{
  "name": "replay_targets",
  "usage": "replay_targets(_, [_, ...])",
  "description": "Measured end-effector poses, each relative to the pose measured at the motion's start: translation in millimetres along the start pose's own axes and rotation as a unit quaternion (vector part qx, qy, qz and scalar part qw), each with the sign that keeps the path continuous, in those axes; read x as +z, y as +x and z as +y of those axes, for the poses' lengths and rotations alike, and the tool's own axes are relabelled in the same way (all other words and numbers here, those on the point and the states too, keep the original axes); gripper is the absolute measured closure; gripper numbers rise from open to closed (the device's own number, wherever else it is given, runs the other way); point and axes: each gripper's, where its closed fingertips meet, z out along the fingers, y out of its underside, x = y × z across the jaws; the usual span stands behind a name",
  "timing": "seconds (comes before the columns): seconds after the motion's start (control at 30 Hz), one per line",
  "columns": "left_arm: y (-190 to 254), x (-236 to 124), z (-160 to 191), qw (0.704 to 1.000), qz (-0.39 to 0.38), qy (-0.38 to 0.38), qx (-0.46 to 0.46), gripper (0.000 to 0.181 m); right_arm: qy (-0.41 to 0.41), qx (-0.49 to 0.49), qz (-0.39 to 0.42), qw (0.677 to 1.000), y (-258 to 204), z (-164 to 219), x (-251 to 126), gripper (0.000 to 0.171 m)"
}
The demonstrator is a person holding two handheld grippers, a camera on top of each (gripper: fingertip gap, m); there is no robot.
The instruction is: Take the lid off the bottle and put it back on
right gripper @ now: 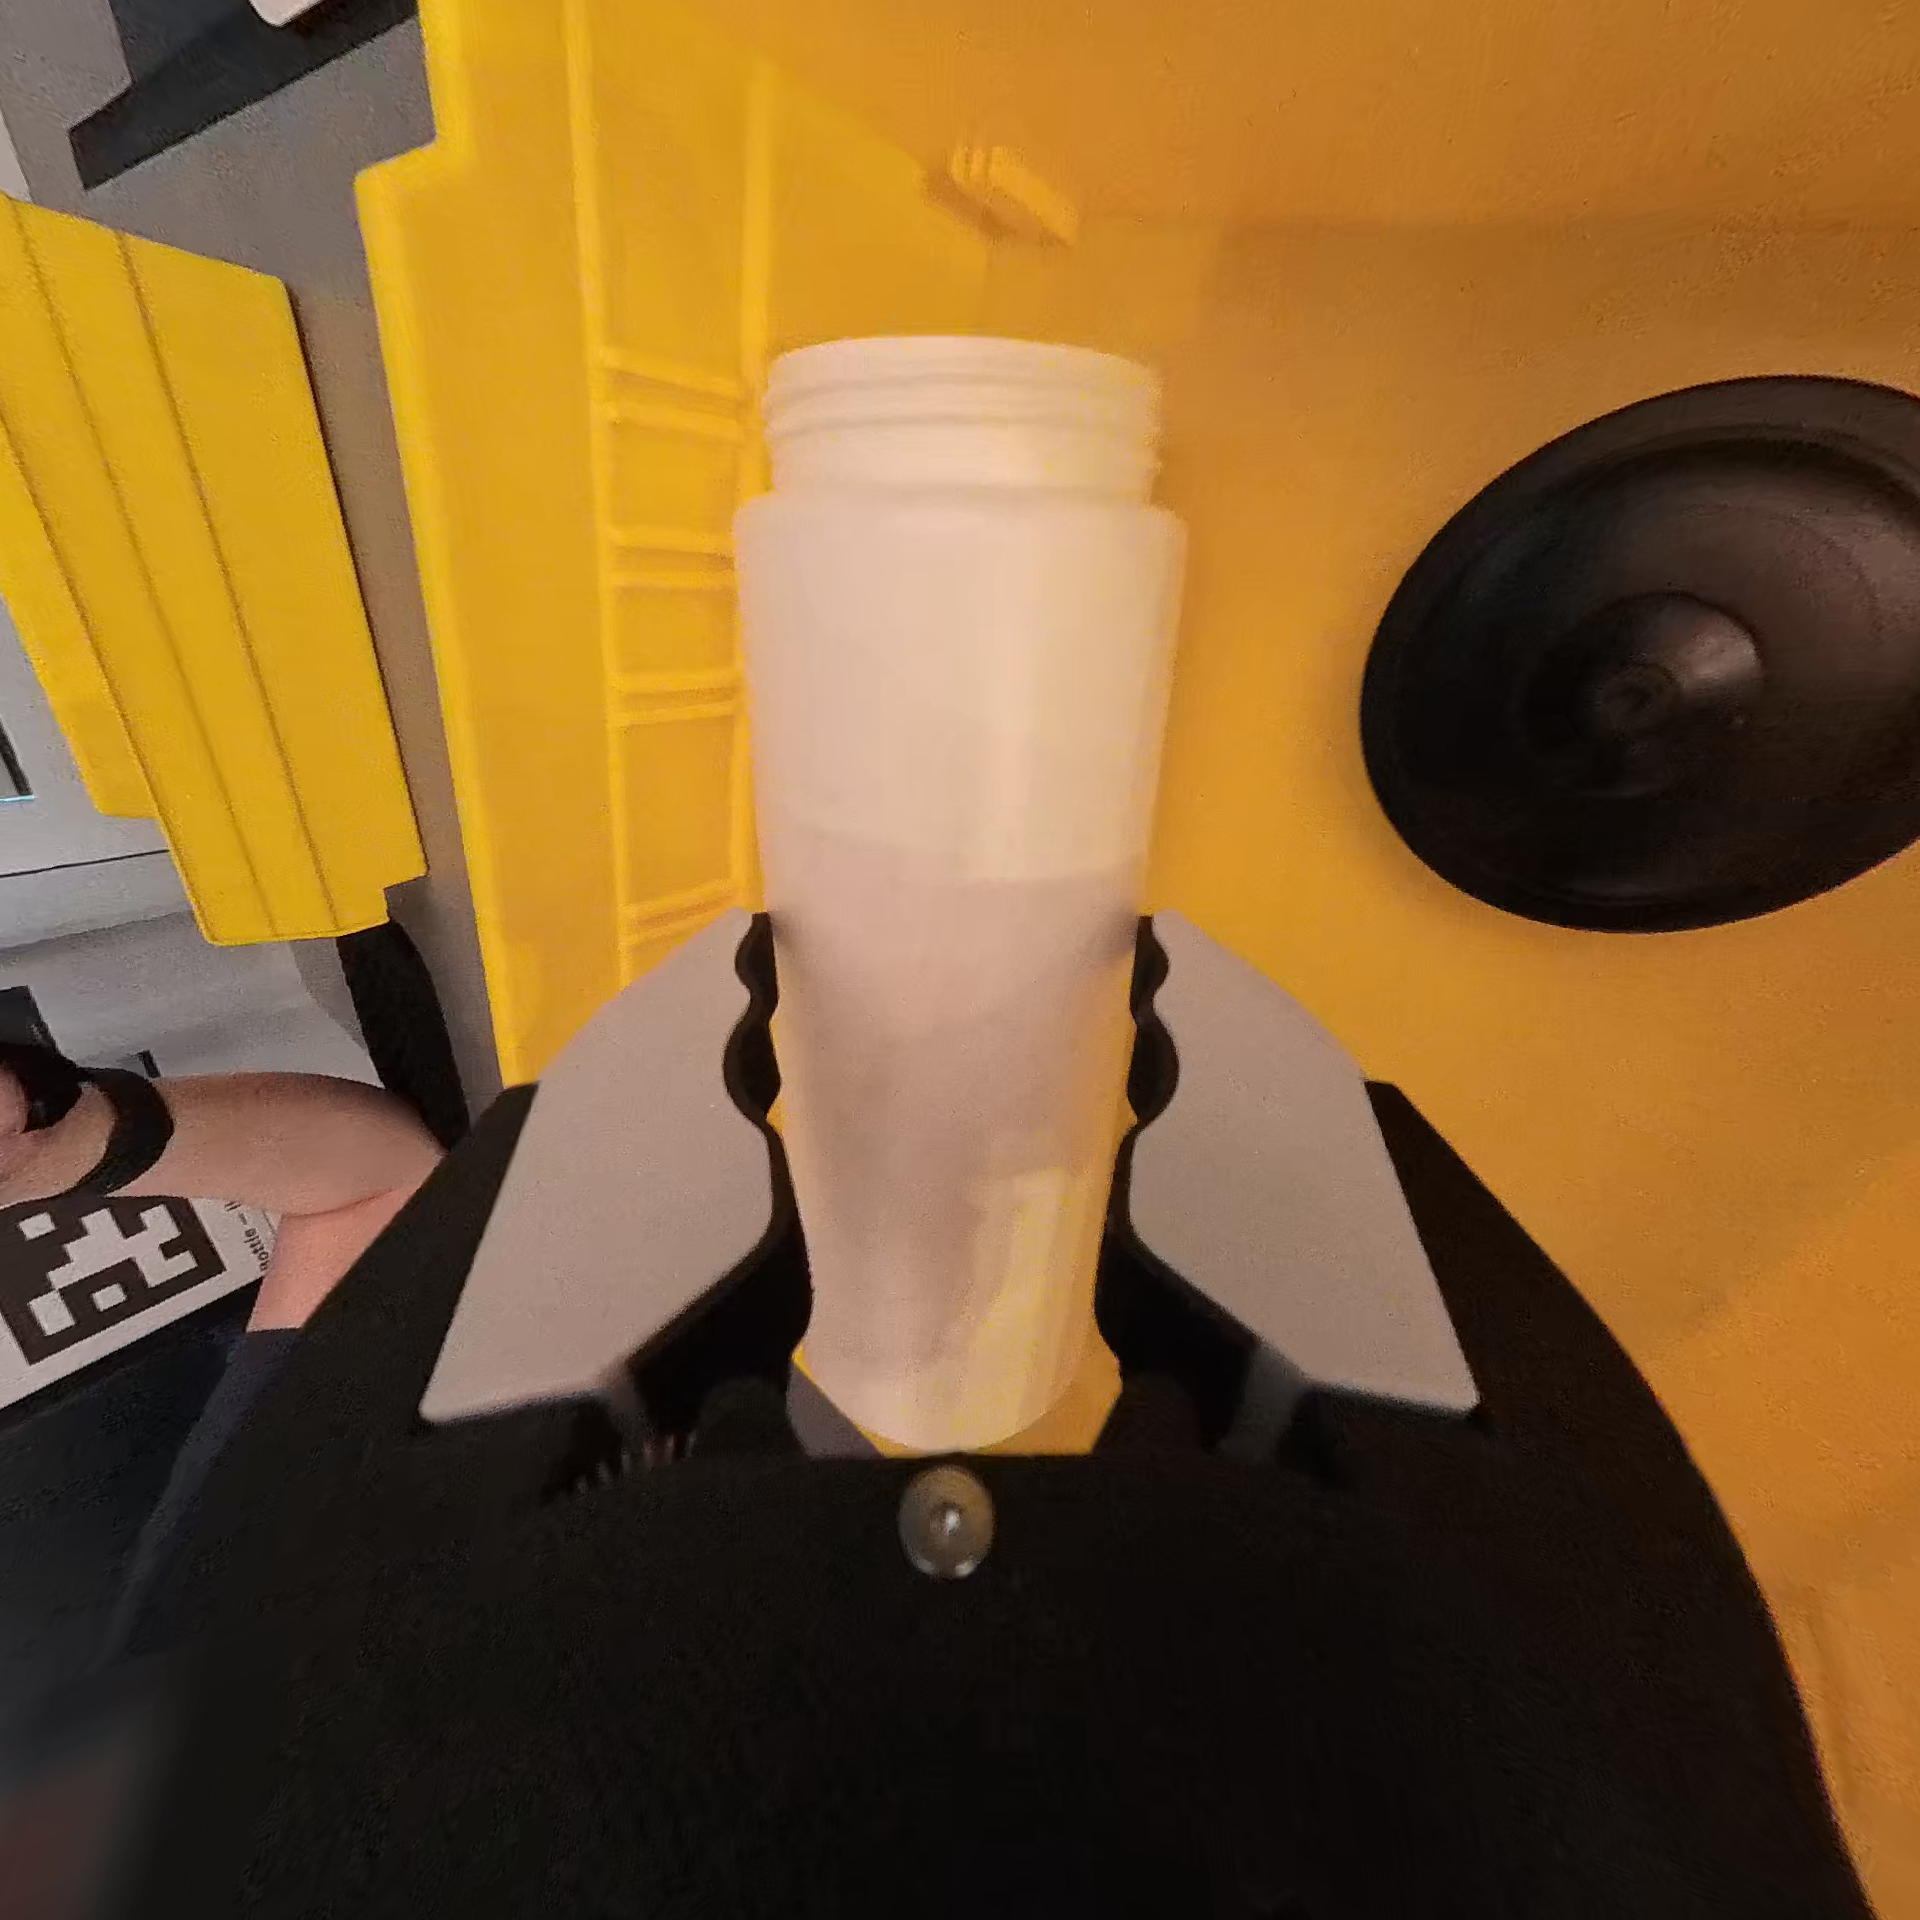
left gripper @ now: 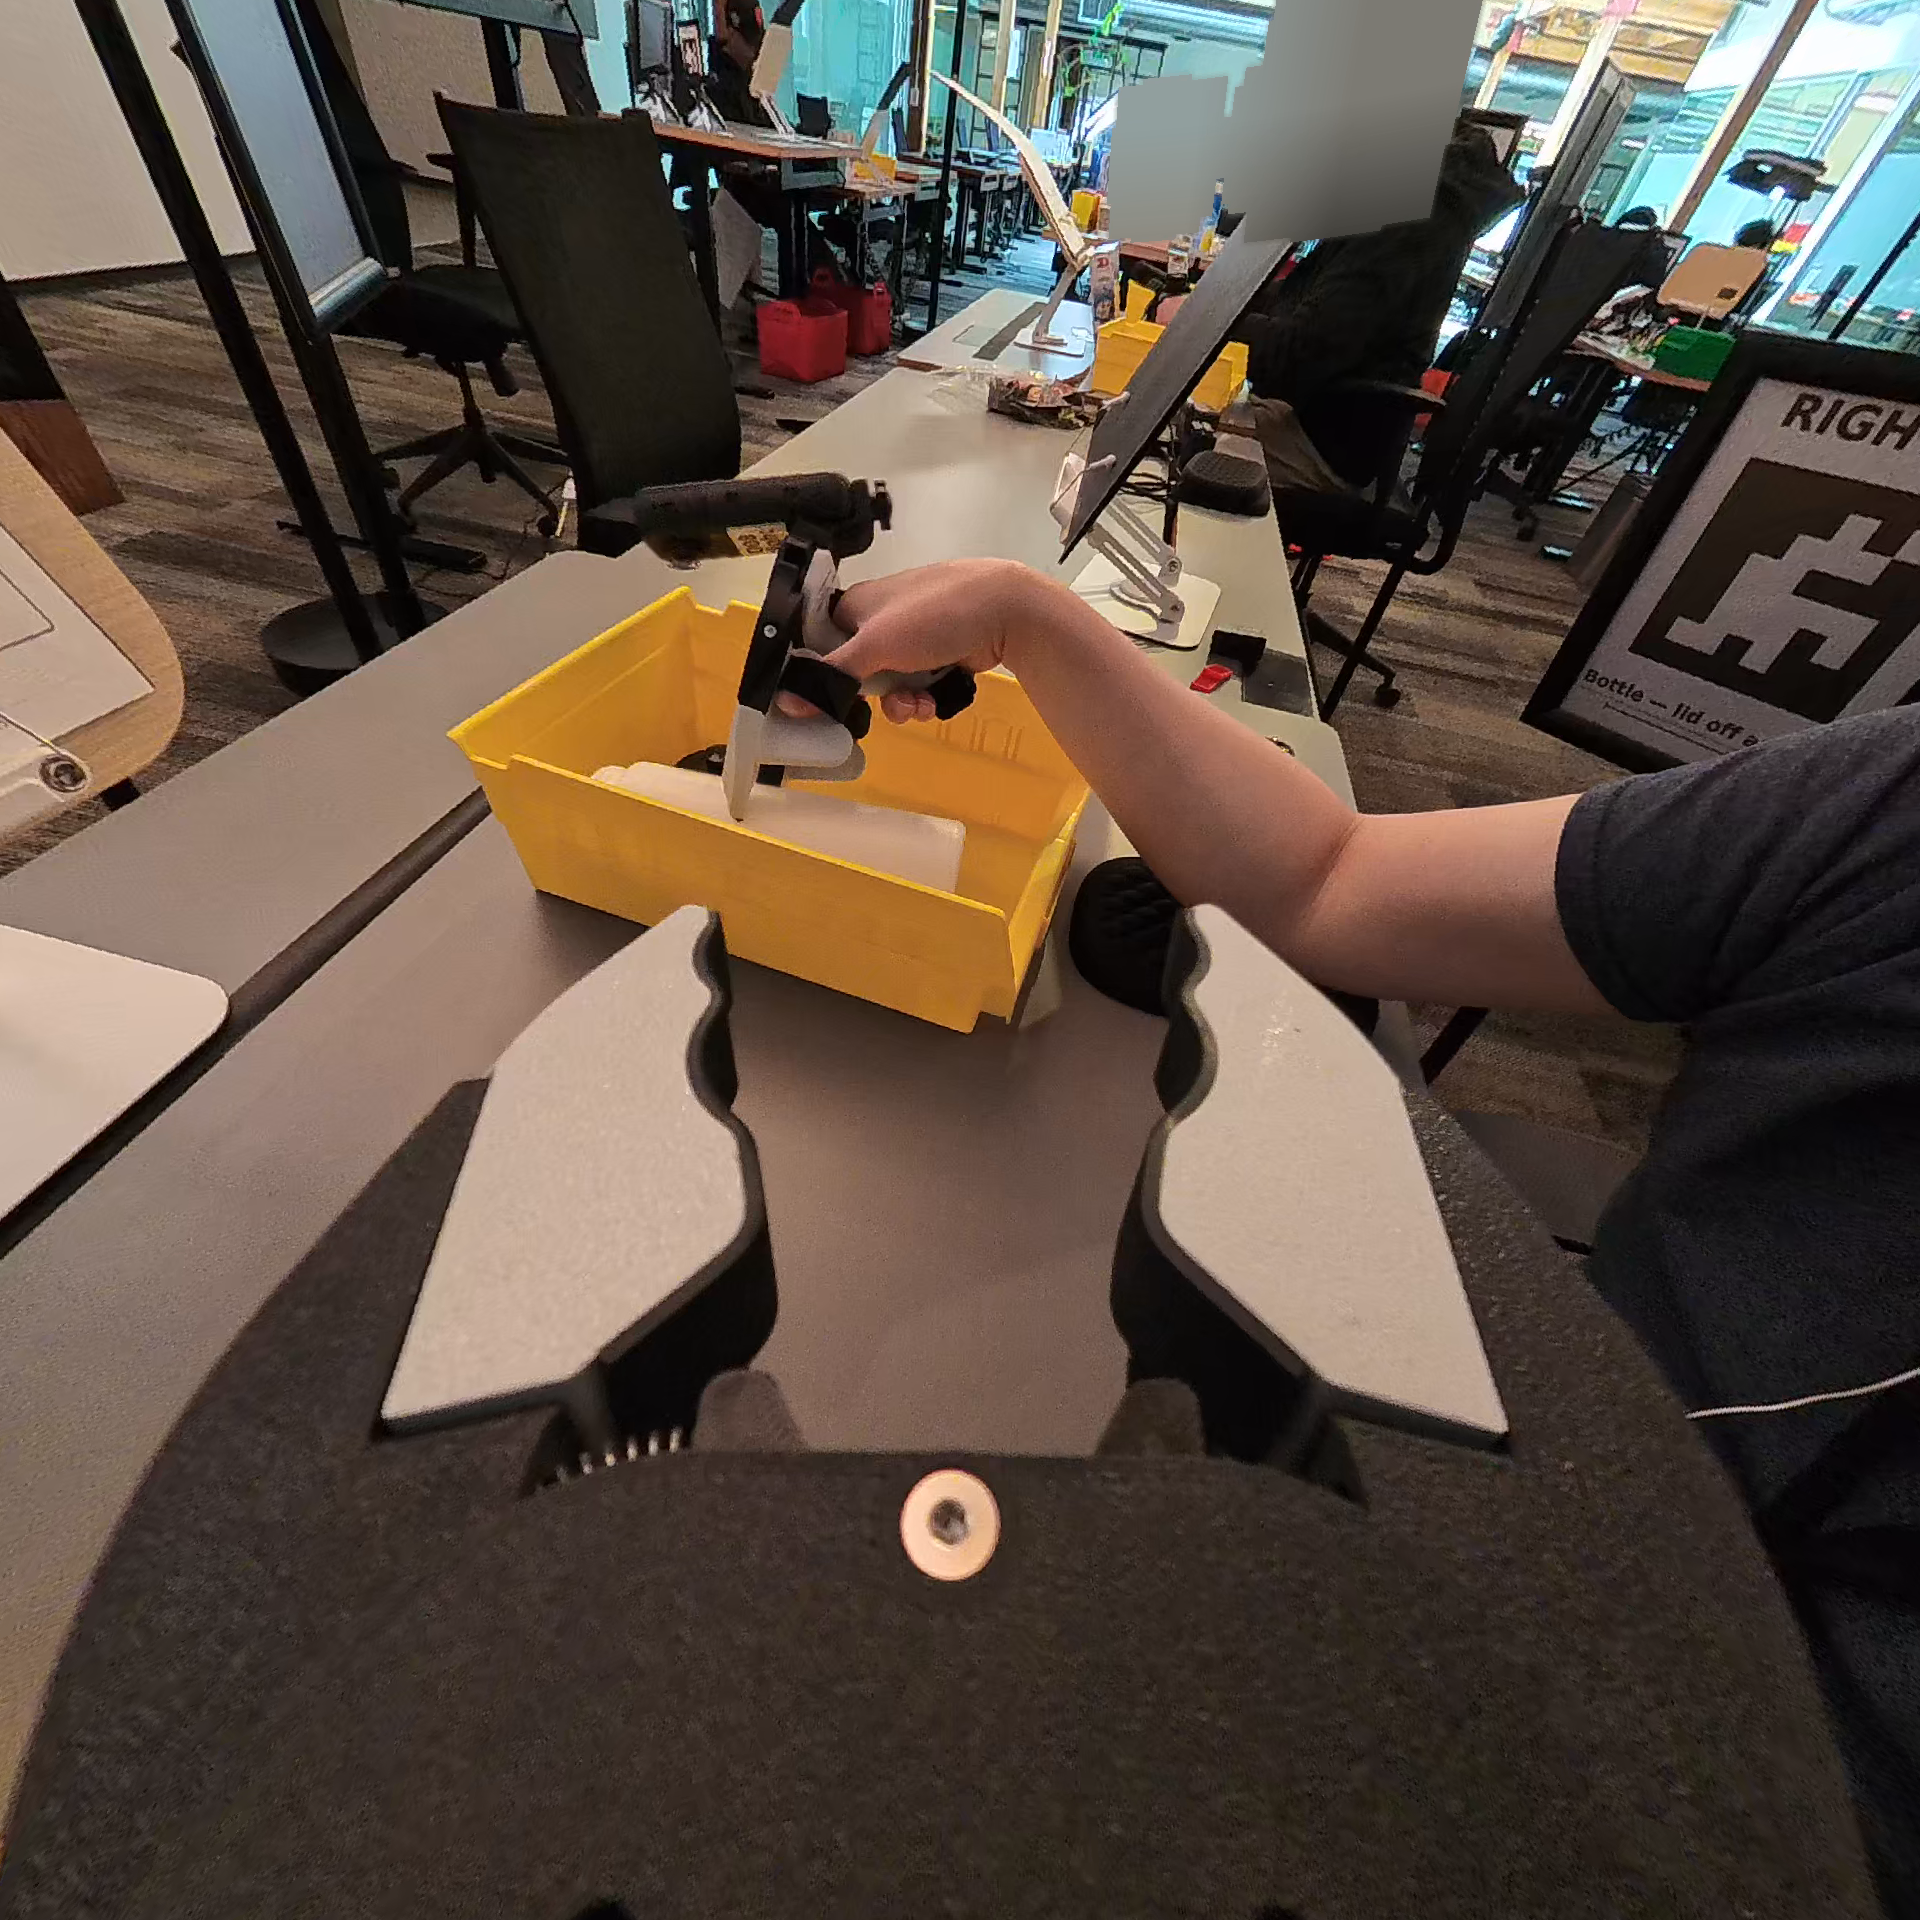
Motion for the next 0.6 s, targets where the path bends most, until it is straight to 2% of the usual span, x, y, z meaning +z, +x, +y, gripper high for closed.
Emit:
replay_targets(0.13, [-2.2, -2.8, -0.1, 1.000, -0.007, -0.004, 0.004, 0.102, 0.005, -0.030, 0.015, 0.999, -1.9, -2.5, -4.0, 0.105])
replay_targets(0.23, [-8.4, -11.9, 0.9, 0.999, -0.028, -0.020, 0.015, 0.105, 0.045, -0.077, 0.029, 0.996, -12.1, -11.3, -20.5, 0.096])
replay_targets(0.3, [-20.8, -26.7, 2.5, 0.996, -0.070, -0.042, 0.028, 0.107, 0.090, -0.121, 0.059, 0.987, -20.1, -15.0, -43.4, 0.093])
replay_targets(0.37, [-47.0, -51.7, 4.2, 0.985, -0.155, -0.066, 0.044, 0.108, 0.158, -0.171, 0.087, 0.969, -30.6, -22.7, -76.5, 0.093])
replay_targets(0.43, [-80.1, -88.1, 5.2, 0.961, -0.261, -0.082, 0.050, 0.109, 0.225, -0.218, 0.143, 0.939, -32.9, -31.2, -111.9, 0.097])
replay_targets(0.53, [-123.0, -155.1, 20.7, 0.907, -0.401, -0.128, 0.022, 0.114, 0.296, -0.302, 0.187, 0.887, -36.9, -35.5, -147.5, 0.117])
replay_targets(0.6, [-141.5, -202.1, 41.3, 0.859, -0.479, -0.182, -0.012, 0.121, 0.300, -0.294, 0.205, 0.884, -22.0, -31.9, -158.2, 0.118])
